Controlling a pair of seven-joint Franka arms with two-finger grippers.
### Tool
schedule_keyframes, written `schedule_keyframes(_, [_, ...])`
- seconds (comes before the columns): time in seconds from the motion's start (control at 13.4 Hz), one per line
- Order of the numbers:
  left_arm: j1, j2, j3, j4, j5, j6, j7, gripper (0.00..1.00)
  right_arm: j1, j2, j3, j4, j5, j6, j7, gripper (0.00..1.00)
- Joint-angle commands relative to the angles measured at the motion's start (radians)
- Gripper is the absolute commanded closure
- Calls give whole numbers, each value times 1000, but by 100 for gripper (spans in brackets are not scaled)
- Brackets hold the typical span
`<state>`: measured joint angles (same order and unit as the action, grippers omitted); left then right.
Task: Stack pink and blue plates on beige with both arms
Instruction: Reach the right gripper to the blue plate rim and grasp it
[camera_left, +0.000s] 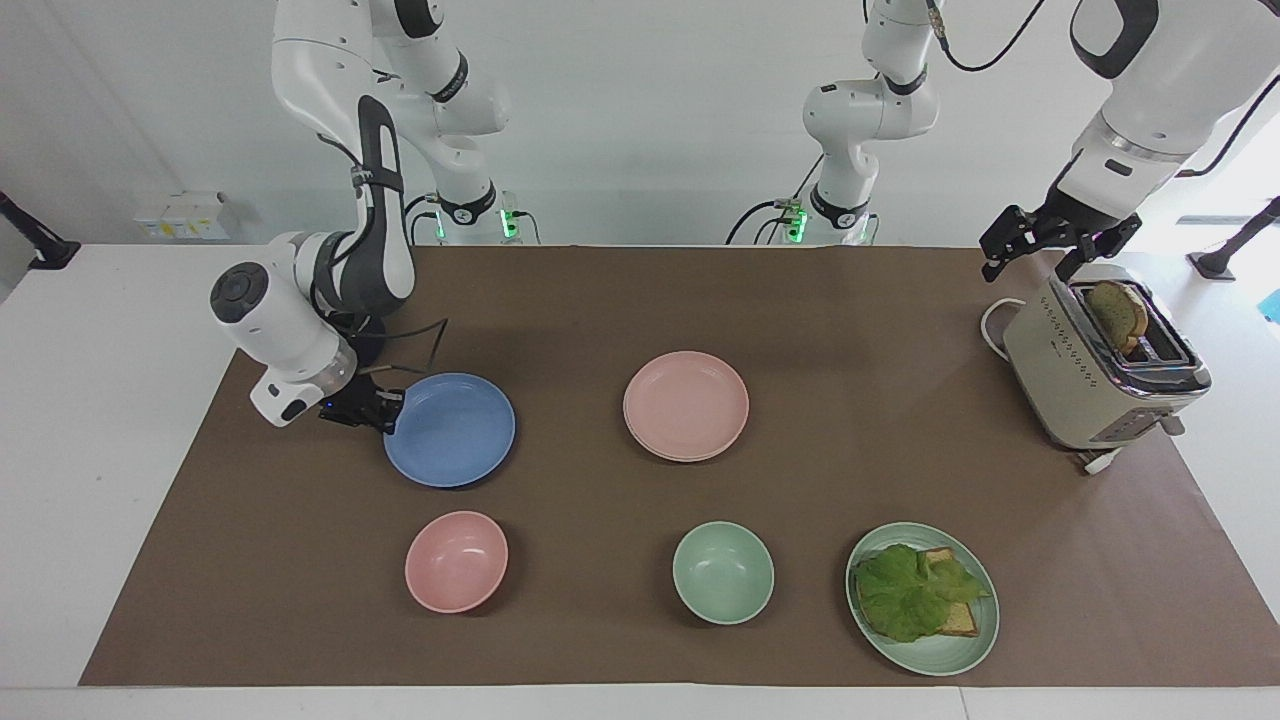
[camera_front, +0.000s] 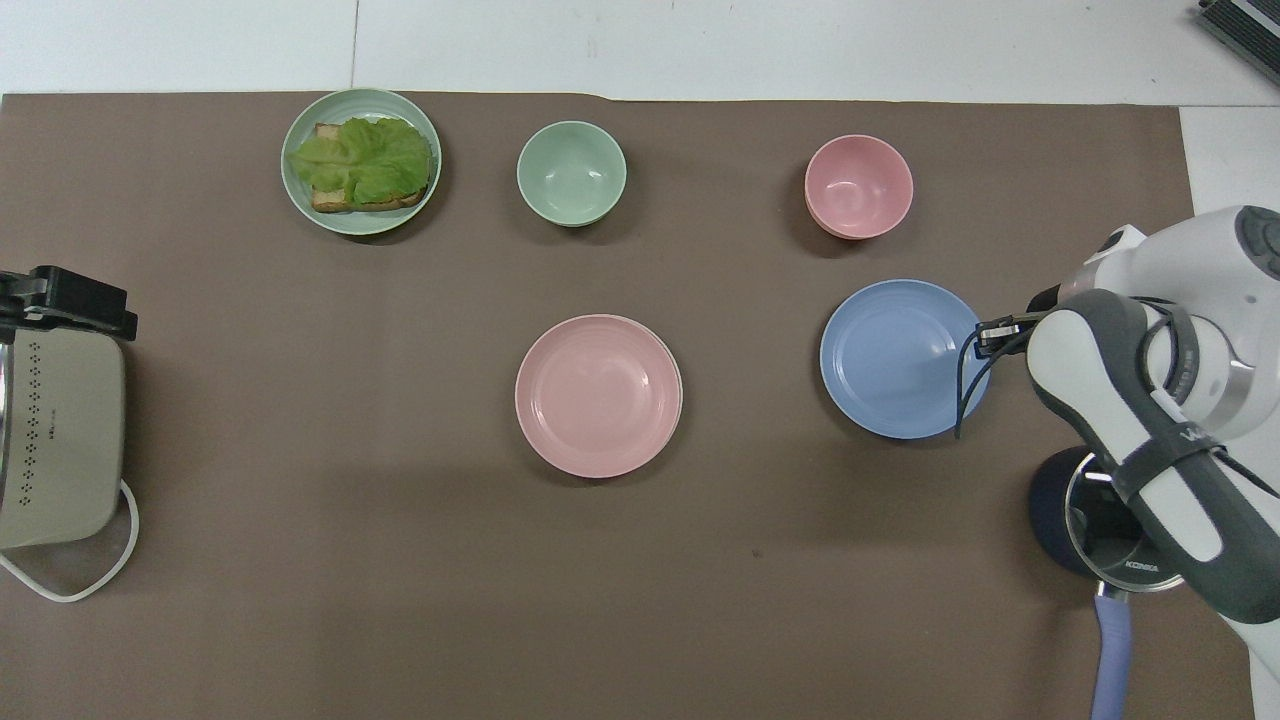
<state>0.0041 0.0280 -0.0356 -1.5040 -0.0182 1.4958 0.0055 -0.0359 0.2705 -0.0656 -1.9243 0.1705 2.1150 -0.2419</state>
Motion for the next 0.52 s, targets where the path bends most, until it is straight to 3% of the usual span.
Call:
schedule_keyframes(0.0, [-1, -11, -3, -10, 24, -9, -12, 0, -9, -86, 3, 4, 23, -87, -49, 100])
schedule_keyframes(0.45, [-1, -11, -3, -10, 24, -9, -12, 0, 2, -223, 4, 5, 26, -245, -62, 100])
